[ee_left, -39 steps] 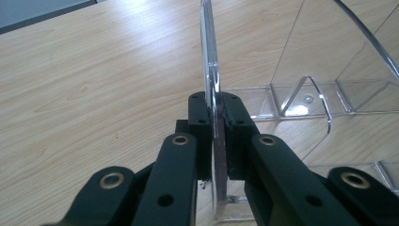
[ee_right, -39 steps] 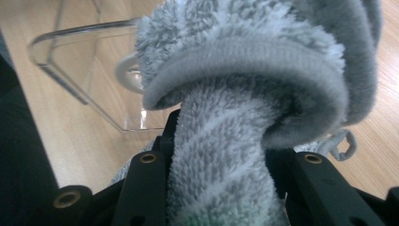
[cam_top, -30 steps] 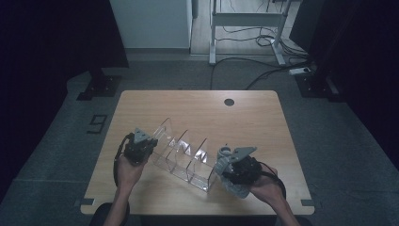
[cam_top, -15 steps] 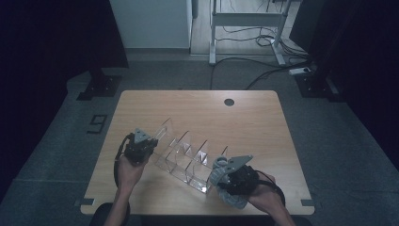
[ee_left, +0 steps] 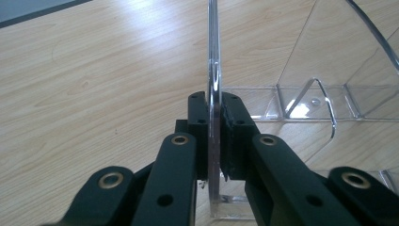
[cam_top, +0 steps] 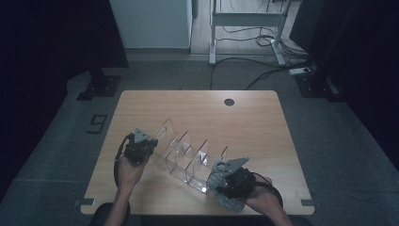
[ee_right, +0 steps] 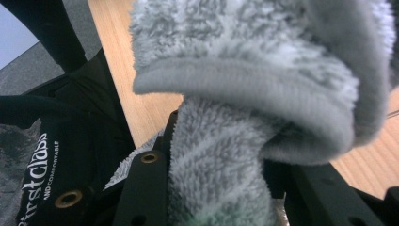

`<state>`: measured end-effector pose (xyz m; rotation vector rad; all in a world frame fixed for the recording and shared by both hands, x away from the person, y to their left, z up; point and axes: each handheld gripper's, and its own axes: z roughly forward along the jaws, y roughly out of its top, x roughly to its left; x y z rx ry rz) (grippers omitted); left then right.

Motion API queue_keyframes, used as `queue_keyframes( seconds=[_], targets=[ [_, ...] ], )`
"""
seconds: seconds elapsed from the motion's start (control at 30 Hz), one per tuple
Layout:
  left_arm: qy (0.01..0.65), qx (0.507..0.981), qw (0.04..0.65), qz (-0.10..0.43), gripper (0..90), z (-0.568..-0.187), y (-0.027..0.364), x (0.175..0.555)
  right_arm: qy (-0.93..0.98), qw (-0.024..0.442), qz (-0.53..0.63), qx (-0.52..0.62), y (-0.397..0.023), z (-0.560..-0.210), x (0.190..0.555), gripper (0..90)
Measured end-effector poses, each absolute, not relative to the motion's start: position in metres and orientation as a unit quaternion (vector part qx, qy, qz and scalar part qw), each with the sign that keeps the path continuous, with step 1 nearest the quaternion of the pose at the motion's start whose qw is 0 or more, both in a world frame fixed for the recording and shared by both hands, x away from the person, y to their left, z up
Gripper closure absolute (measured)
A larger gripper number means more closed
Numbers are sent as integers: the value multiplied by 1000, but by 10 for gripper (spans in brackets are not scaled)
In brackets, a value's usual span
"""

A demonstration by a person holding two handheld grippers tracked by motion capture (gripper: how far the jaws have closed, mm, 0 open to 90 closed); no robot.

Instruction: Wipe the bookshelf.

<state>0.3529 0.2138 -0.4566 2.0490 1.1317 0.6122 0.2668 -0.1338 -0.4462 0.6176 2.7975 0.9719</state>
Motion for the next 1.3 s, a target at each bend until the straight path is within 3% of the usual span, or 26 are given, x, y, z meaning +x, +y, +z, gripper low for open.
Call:
queue_keyframes(
  seconds=[0.53, 1.3],
  targets=[
    [432, 797, 365, 212, 845, -456, 222, 355, 933, 35, 291, 207, -126, -472, 275, 623],
    [418, 806, 366, 202, 854, -455, 226, 355, 925, 63, 278, 251, -135, -481, 291, 624]
  ],
)
